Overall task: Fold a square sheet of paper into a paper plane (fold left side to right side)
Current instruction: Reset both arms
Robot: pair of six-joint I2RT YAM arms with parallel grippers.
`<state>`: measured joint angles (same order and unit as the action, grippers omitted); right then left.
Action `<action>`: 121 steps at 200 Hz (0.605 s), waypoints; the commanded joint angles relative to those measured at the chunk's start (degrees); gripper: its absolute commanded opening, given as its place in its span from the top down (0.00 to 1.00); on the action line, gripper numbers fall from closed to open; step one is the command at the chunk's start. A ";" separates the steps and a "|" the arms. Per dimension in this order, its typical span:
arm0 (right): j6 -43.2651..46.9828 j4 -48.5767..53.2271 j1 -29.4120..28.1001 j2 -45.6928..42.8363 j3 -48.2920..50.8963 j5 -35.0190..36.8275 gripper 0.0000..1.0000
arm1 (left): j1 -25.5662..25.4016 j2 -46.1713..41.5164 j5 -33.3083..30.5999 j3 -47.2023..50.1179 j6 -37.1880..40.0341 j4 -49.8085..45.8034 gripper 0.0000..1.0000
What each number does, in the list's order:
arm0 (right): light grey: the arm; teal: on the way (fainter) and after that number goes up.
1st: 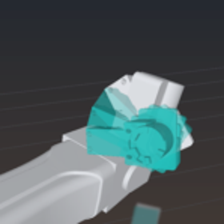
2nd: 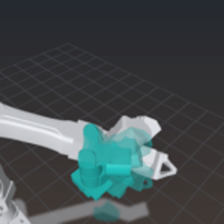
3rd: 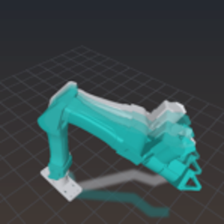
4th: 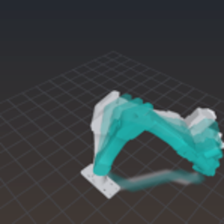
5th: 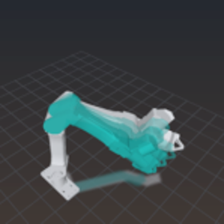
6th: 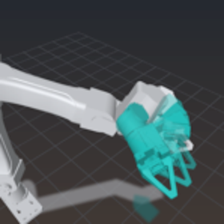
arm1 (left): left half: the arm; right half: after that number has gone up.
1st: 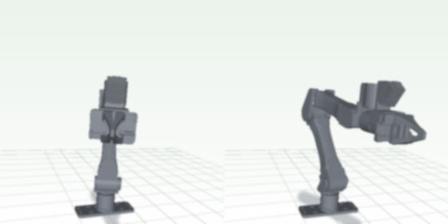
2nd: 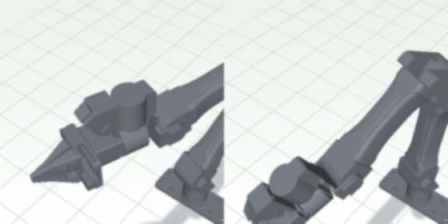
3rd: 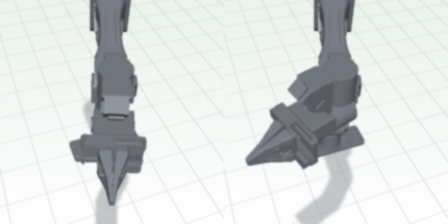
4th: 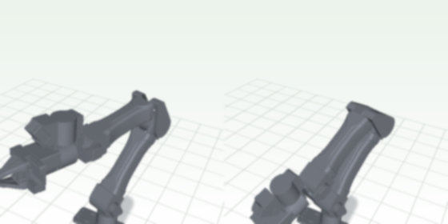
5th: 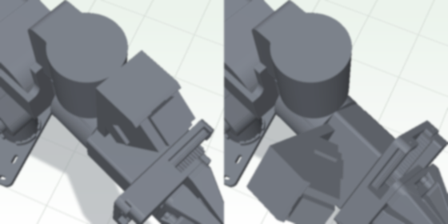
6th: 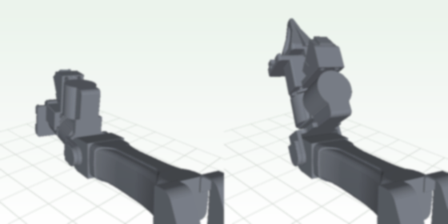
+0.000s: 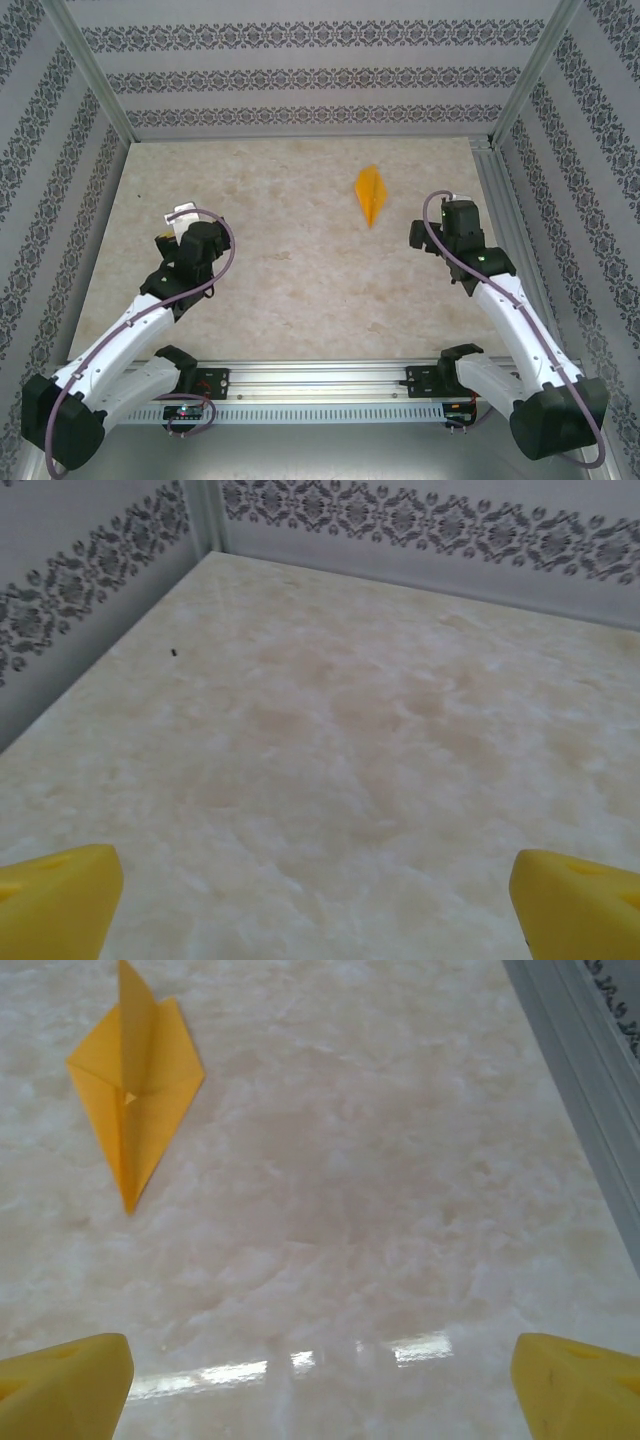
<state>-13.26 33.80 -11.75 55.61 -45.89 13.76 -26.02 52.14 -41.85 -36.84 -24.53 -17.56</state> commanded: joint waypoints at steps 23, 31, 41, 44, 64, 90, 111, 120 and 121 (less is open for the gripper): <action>5.10 -33.74 4.83 -7.56 20.75 8.99 0.02 | 5.43 -0.15 -3.96 9.94 14.59 20.57 0.00; 5.10 -37.30 5.83 -7.22 22.82 8.88 0.02 | 6.67 -0.07 -2.13 11.61 16.15 23.05 0.00; 4.12 -39.81 7.29 -6.04 24.03 9.41 0.02 | 8.13 -0.02 0.51 13.10 17.61 25.45 0.00; 3.96 -40.55 7.68 -5.44 24.31 9.38 0.02 | 8.60 0.14 1.40 13.53 18.09 26.32 0.00; 3.76 -49.34 9.39 0.91 25.73 8.30 0.02 | 11.21 1.50 7.04 15.67 20.82 31.51 0.00; 6.61 -58.47 9.32 11.90 24.06 5.98 0.02 | 13.90 4.21 11.94 16.57 21.28 35.99 0.00; 9.82 -65.91 9.24 16.37 23.44 5.24 0.02 | 15.30 6.98 14.91 17.45 22.03 40.58 0.00; 10.67 -70.12 9.38 18.07 23.87 4.89 0.02 | 15.95 8.40 16.18 17.83 22.38 42.92 0.00; 10.78 -70.51 9.38 18.28 23.89 4.88 0.02 | 16.02 8.54 16.31 17.93 22.40 43.12 0.00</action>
<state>-6.85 -20.67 -2.50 70.98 -20.91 20.21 -11.90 58.22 -31.44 -20.27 -5.10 15.05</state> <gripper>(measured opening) 0.980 0.998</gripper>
